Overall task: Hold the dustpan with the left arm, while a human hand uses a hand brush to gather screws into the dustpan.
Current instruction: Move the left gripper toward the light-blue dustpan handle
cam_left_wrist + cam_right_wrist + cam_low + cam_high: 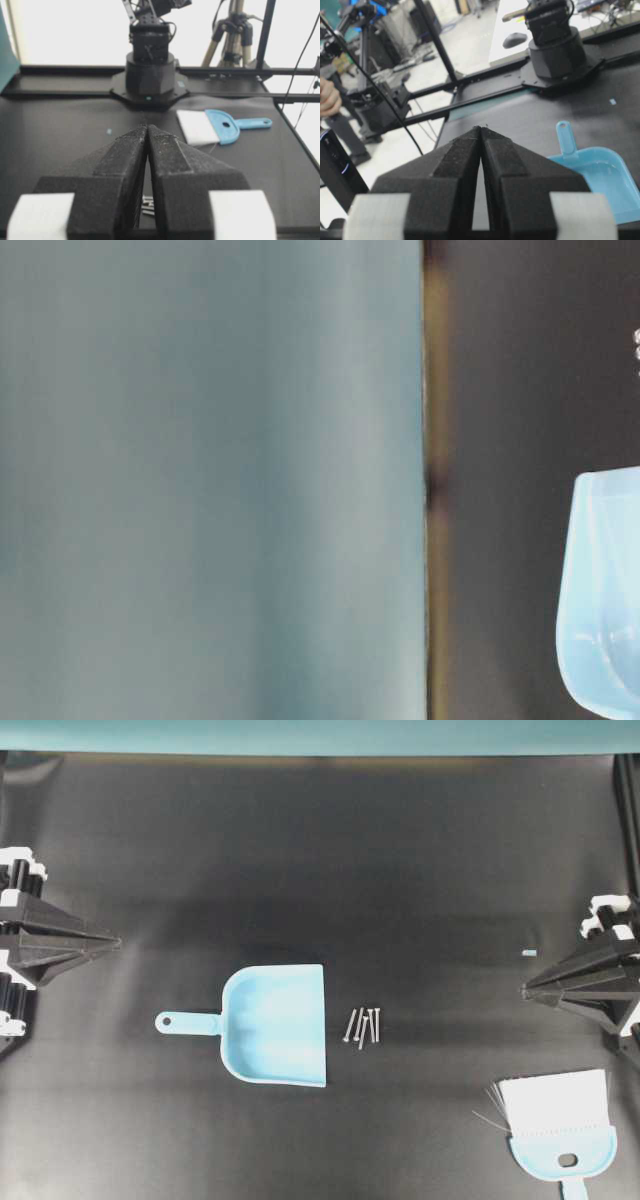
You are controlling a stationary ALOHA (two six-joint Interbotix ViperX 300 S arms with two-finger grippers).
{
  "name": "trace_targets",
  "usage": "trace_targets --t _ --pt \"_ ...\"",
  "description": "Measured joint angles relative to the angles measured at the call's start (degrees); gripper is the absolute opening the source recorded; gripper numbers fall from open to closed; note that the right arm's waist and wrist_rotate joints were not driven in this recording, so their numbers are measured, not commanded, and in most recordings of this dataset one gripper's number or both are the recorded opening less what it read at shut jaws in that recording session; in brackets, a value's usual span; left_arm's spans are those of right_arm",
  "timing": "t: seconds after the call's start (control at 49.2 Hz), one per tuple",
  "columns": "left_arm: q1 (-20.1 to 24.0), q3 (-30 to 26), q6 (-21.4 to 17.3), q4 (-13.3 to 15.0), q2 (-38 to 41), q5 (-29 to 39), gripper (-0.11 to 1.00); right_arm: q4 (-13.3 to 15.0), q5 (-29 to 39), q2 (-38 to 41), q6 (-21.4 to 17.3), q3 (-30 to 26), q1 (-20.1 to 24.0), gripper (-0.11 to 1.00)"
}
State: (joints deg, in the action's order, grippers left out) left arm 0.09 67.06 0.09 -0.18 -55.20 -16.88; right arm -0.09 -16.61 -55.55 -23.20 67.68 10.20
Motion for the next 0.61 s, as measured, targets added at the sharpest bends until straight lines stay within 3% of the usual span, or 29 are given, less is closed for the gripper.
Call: trace_targets --t 0.081,0.203,0.488,0.61 --pt "-1.0 -0.1 0.2 -1.0 0.9 2.0 0.00 0.0 0.1 0.0 0.0 0.4 0.0 0.00" --pt "-3.1 -1.4 0.3 -2.0 5.9 9.3 0.00 0.0 2.8 -1.3 0.1 2.5 0.0 0.00" --pt "-2.8 -6.3 -0.1 -2.2 19.7 19.3 0.00 -0.2 16.5 -5.7 0.0 7.3 0.0 0.00" --pt "-2.8 -9.4 0.0 -2.2 25.3 27.0 0.00 -1.1 20.2 -6.2 0.1 8.4 0.0 0.00"
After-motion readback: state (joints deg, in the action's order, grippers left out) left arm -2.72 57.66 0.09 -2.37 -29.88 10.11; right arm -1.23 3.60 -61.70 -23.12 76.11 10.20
